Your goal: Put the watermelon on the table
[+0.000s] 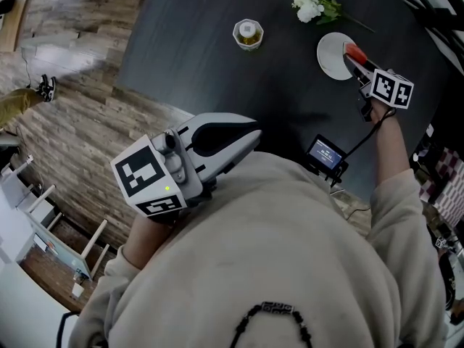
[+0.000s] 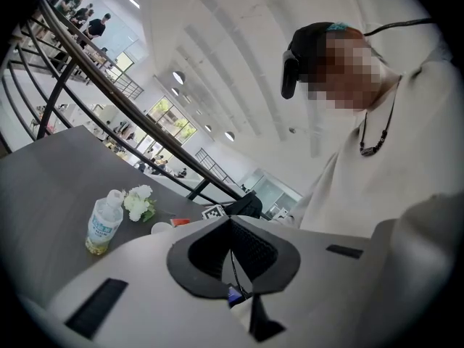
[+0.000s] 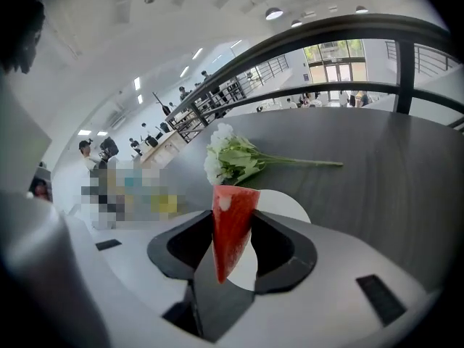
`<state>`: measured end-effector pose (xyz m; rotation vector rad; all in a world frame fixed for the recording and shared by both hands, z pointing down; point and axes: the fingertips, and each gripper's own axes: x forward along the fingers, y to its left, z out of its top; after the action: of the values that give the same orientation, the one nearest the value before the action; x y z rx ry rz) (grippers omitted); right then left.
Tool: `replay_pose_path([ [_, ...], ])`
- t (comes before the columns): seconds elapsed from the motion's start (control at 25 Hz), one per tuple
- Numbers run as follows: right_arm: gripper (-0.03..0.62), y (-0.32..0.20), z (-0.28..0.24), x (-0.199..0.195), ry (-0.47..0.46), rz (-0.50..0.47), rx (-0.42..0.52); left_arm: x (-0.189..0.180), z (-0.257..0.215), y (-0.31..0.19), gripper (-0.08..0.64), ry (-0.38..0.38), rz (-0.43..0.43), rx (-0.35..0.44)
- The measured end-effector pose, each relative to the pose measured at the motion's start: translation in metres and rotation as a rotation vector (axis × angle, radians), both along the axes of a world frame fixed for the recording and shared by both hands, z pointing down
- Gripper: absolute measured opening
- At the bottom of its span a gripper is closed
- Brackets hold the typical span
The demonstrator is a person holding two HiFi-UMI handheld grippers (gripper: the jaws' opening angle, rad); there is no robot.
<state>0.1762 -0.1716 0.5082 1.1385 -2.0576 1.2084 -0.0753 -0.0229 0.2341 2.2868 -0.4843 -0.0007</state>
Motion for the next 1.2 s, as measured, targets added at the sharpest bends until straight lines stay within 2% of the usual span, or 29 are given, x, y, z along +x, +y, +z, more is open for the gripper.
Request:
replay_pose_path([
  [0.72,0.181,0.002,0.044,-0.006,0.159,-0.095,-0.077,-0.013,0.007,-0.01,0.006,0.004,-0.032,-0.033],
  [1.2,0.183,0.003,0.049,-0.006,0.191,-0.1,-0.086,-0.017,0.009,-0.01,0.006,0.004,-0.036,-0.039],
])
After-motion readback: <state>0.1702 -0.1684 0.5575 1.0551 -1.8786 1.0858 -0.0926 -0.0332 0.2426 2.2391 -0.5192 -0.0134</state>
